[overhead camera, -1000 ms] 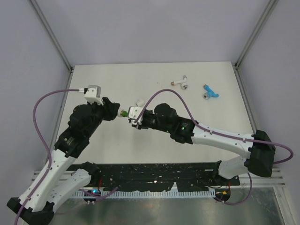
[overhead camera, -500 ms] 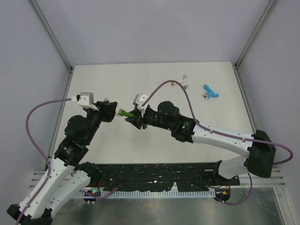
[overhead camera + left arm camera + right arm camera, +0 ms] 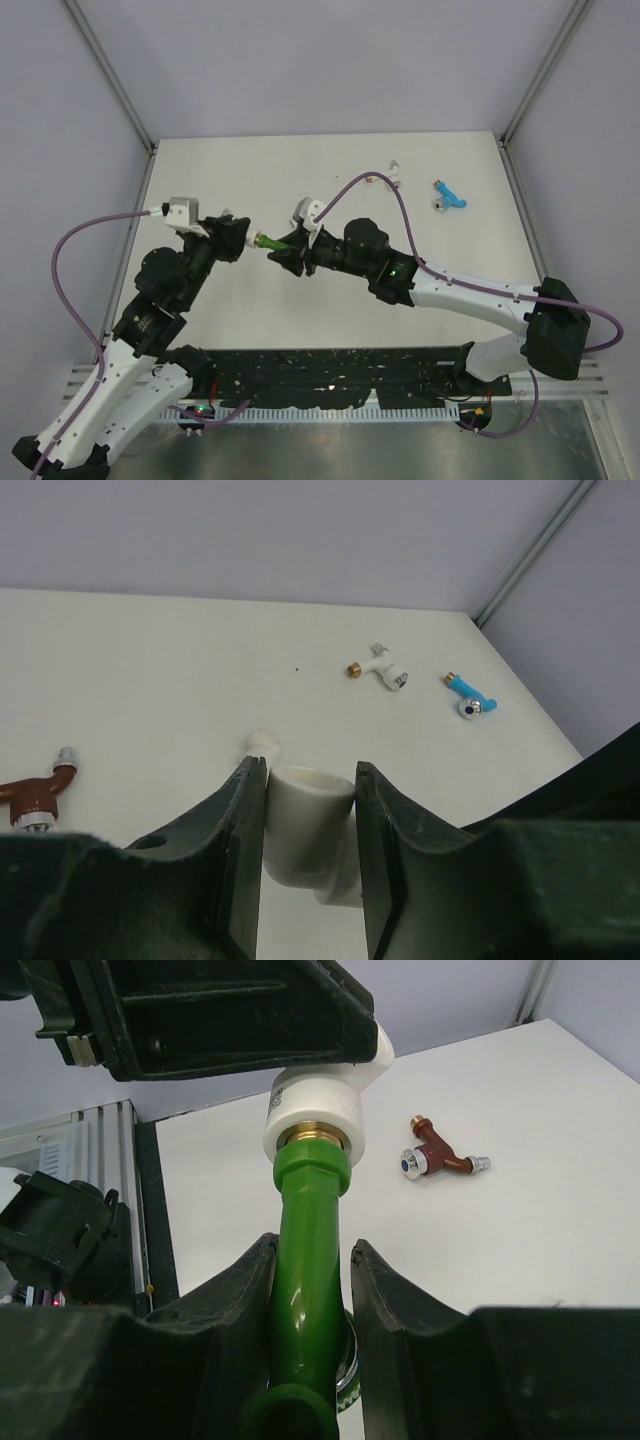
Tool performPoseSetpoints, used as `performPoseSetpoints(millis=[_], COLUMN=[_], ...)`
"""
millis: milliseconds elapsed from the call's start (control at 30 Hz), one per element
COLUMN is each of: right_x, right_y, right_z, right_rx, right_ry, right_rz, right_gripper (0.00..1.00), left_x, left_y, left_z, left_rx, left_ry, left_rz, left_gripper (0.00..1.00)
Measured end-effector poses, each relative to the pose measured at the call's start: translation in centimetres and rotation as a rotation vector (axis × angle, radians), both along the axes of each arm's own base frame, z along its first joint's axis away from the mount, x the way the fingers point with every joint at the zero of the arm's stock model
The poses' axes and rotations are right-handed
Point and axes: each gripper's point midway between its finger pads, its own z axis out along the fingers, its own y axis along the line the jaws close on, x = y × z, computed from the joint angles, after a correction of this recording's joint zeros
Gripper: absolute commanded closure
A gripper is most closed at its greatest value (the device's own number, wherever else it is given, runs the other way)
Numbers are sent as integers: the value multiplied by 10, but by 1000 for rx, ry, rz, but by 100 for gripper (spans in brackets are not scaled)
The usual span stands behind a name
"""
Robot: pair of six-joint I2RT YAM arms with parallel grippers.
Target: Install the water faucets
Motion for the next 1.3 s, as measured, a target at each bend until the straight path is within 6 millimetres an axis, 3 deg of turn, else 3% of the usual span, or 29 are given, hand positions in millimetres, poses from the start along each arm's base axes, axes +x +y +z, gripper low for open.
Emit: performPoseSetpoints(millis=[67,333,533,933,1300], right_x=[1,2,0,-6,7], right_y=[-2,-8,-11,-12,-22], right_z=[0,-2,-5,5,10], right_rx=[11,43,75,165,212], right_ry=[-7,22,135,324,382], right_rz=[1,19,38,86,73], right_gripper=[95,95,94,95,95], left_x=[0,1,-4,-18,-28], left_y=[-2,-10,-9,-8,-8], left_z=[1,0,-4,12,7], left_rx=[8,-28,-51,-75,-107], left_ry=[16,-9,-109,-284,-319], left_rz=[-6,-35,-55,-91,-119], left_gripper=[100,100,100,100,98])
